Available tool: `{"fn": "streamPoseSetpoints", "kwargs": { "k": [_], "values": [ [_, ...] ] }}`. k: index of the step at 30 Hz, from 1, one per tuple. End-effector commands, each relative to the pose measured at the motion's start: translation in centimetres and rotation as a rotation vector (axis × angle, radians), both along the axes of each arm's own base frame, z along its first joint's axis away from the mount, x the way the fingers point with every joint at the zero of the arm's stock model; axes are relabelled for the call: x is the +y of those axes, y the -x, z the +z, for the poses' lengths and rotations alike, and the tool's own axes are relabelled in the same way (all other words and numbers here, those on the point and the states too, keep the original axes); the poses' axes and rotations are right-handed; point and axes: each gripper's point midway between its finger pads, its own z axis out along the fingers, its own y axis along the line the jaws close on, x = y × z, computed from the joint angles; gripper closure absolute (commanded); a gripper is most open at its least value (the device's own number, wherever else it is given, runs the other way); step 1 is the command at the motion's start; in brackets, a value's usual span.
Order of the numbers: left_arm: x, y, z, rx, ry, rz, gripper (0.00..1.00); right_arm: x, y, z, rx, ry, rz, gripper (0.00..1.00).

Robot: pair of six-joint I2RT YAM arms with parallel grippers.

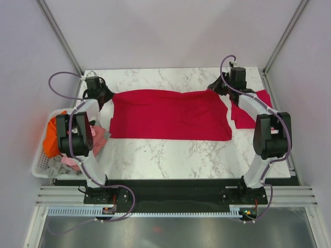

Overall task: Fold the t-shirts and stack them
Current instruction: Fold the tshirt

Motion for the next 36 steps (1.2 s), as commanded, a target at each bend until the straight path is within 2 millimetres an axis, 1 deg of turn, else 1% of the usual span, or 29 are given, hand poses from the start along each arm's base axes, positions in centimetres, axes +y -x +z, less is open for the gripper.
{"fn": "streamPoseSetpoints", "kwargs": {
  "k": [1,2,3,6,9,11,12,14,15,16,17,19,21,22,24,30,36],
  "values": [
    [0.8,-0.1,3.6,-0.103,-0.043,0.007,0.98,-0.7,1.1,1.1,-0.039,0.037,-0.010,1.00],
    [0.9,0.0,3.9,-0.107,-0.042,0.013,0.98,-0.7,1.4,1.4,-0.046,0.044,-0.014,1.00],
    [1.0,0.4,3.5,-0.098,-0.041,0.020,0.98,-0.6,1.7,1.3,-0.045,0.046,-0.011,1.00],
    [1.1,0.9,3.1,-0.087,-0.033,0.028,0.98,-0.9,2.7,0.7,-0.031,0.058,-0.023,1.00],
    [1.4,1.3,2.9,-0.081,-0.028,0.037,0.98,-0.8,3.7,0.1,-0.021,0.065,-0.024,1.00],
    [1.5,1.6,2.6,-0.074,-0.024,0.042,0.98,-0.8,4.4,0.3,-0.026,0.065,-0.029,1.00],
    [1.7,1.7,2.9,-0.081,-0.026,0.046,0.98,-0.9,4.6,0.4,-0.030,0.072,-0.036,1.00],
    [1.5,2.0,2.7,-0.083,-0.027,0.043,0.98,-1.2,5.4,0.9,-0.041,0.081,-0.047,1.00],
    [1.5,2.0,2.9,-0.095,-0.029,0.042,0.98,-1.2,5.8,0.9,-0.039,0.084,-0.048,1.00],
    [1.5,2.1,3.4,-0.110,-0.031,0.042,0.98,-1.4,6.2,1.4,-0.048,0.085,-0.055,1.00],
    [1.4,2.4,3.1,-0.108,-0.028,0.038,0.98,-1.4,6.5,1.4,-0.047,0.087,-0.053,1.00],
    [1.2,2.4,3.6,-0.128,-0.029,0.025,0.98,-1.2,7.2,1.8,-0.055,0.101,-0.051,1.00],
    [1.0,2.7,3.4,-0.129,-0.023,0.014,0.98,-1.2,7.5,2.0,-0.065,0.117,-0.049,1.00],
    [0.9,2.7,3.5,-0.130,-0.024,0.011,0.98,-1.3,8.1,1.7,-0.047,0.125,-0.050,1.00],
    [0.9,3.0,3.4,-0.127,-0.022,0.009,0.98,-1.2,8.8,1.5,-0.043,0.136,-0.049,1.00],
    [0.4,3.3,3.7,-0.138,-0.018,-0.016,0.98,-1.6,10.2,1.5,-0.043,0.159,-0.057,1.00],
    [-0.4,3.8,2.7,-0.129,0.000,-0.059,0.98,-2.0,11.4,1.3,-0.034,0.166,-0.067,1.00]
  ]
}}
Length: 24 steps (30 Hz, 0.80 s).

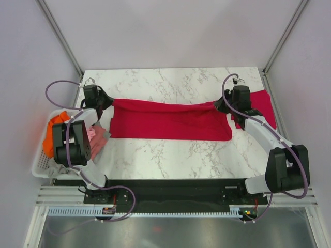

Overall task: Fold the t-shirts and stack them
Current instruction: Fold the tshirt

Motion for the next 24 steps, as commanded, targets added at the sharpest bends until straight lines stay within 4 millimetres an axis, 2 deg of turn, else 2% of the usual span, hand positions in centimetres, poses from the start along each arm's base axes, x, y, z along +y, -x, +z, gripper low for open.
{"fn": "streamPoseSetpoints", "kwargs": {
  "k": [1,7,12,22,24],
  "values": [
    [-0.1,-0.3,2.4,-0.086,-0.022,-0.035,0.98,-0.3,0.6,1.3,-0.040,0.017,-0.005,1.00],
    [0.7,0.7,1.4,-0.035,-0.031,0.017,0.98,-0.5,1.9,0.5,-0.029,0.017,-0.016,0.99],
    [0.8,1.5,1.2,-0.028,-0.025,0.030,0.98,-0.9,3.2,-0.3,-0.030,0.017,-0.041,0.99],
    [0.7,3.7,-1.3,0.035,0.068,0.037,0.98,-2.5,5.7,-2.6,-0.018,0.035,-0.133,0.98],
    [0.5,4.0,-1.3,0.027,0.074,0.032,0.98,-2.8,6.3,-3.1,-0.014,0.037,-0.143,0.98]
  ]
}}
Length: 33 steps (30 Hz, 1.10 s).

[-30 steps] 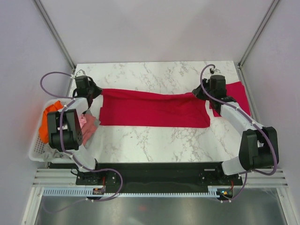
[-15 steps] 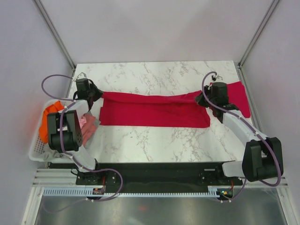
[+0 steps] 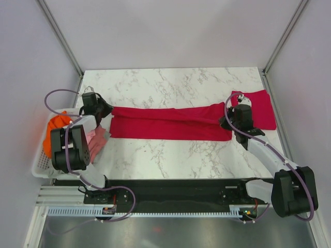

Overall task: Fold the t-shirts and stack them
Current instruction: Fold the tshirt

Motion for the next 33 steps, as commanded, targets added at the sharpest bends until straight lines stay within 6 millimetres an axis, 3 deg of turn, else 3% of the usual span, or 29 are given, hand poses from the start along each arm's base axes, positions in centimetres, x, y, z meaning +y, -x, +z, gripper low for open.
{"fn": "streamPoseSetpoints", "kwargs": {
  "k": [1,5,6,8,9,14,15,17,20,23,27,29,30,31,33],
  "values": [
    [0.3,0.6,1.2,-0.040,0.025,0.021,0.98,-0.8,0.0,0.9,-0.057,0.000,-0.055,0.98],
    [0.3,1.2,1.6,-0.061,0.019,0.025,0.94,-0.6,0.4,1.0,-0.077,-0.011,-0.049,0.89],
    [0.3,1.4,1.8,-0.066,0.017,0.029,0.92,-0.5,0.5,1.0,-0.077,-0.014,-0.041,0.77],
    [0.7,1.6,2.2,-0.078,0.003,0.050,0.72,-0.4,0.9,0.8,-0.077,-0.016,-0.036,0.54],
    [0.8,1.9,2.4,-0.089,-0.001,0.054,0.65,-0.3,1.1,0.8,-0.080,-0.018,-0.032,0.51],
    [1.2,2.9,5.5,-0.178,-0.036,0.086,0.57,-0.6,2.3,0.7,-0.099,-0.012,-0.029,0.39],
    [1.2,3.3,5.4,-0.182,-0.035,0.088,0.50,-0.5,2.2,1.0,-0.107,-0.011,-0.023,0.38],
    [1.2,3.7,6.7,-0.218,-0.039,0.090,0.48,0.0,2.0,1.0,-0.103,-0.018,0.005,0.37],
    [0.4,3.5,6.6,-0.197,-0.017,0.052,0.47,1.8,0.8,1.0,-0.064,-0.038,0.093,0.39],
    [-0.6,3.5,4.6,-0.085,0.022,0.006,0.46,4.0,-0.8,0.7,-0.022,-0.021,0.165,0.38],
    [-1.5,1.7,1.7,0.038,0.069,-0.034,0.47,6.6,-2.7,-0.7,0.063,-0.011,0.226,0.38],
    [-2.1,0.9,1.9,0.045,0.081,-0.062,0.48,7.1,-4.2,-1.4,0.092,-0.021,0.215,0.41],
    [-2.3,0.9,0.9,0.077,0.085,-0.066,0.48,7.4,-4.6,-1.6,0.097,-0.023,0.215,0.41],
    [-2.8,0.8,0.7,0.089,0.079,-0.077,0.48,7.6,-4.9,-3.1,0.139,-0.018,0.214,0.41],
    [-3.1,0.4,0.8,0.111,0.055,-0.089,0.46,8.2,-6.3,-2.9,0.139,-0.031,0.214,0.44]
  ]
}}
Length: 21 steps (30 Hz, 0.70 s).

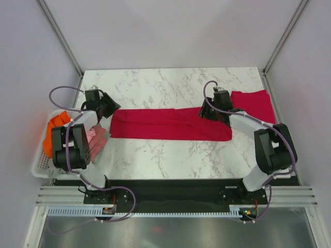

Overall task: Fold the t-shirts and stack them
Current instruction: Fold the tshirt

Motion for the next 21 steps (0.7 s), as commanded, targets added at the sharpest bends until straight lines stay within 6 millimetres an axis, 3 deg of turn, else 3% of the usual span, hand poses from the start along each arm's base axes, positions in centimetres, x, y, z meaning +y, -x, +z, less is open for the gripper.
{"fn": "streamPoseSetpoints", "kwargs": {
  "k": [1,10,13,14,16,17,18,21],
  "values": [
    [-0.9,-0.7,0.1,0.048,-0.030,-0.033,0.46,1.2,-2.2,-0.2,0.025,-0.016,0.012,0.45],
    [0.1,-1.0,-1.1,0.106,-0.067,0.001,0.46,2.9,-2.7,-3.4,0.117,0.020,0.059,0.46],
    [0.3,-0.8,-0.9,0.101,-0.077,0.012,0.46,3.3,-2.6,-3.5,0.125,0.021,0.071,0.60],
    [0.3,-0.7,-0.9,0.103,-0.078,0.012,0.46,3.3,-2.5,-3.4,0.121,0.022,0.073,0.70],
    [0.3,-0.7,-0.7,0.100,-0.080,0.011,0.46,3.4,-2.1,-2.9,0.116,0.020,0.076,0.83],
    [0.4,-0.6,-0.6,0.095,-0.081,0.011,0.46,3.6,-1.5,-2.8,0.122,0.009,0.089,0.95],
    [0.4,-0.6,-0.6,0.095,-0.082,0.013,0.46,3.7,-1.1,-2.7,0.124,0.005,0.096,1.00],
    [0.4,-0.4,-0.4,0.091,-0.087,0.015,0.47,4.4,0.8,-1.2,0.103,-0.015,0.123,1.00]
  ]
}}
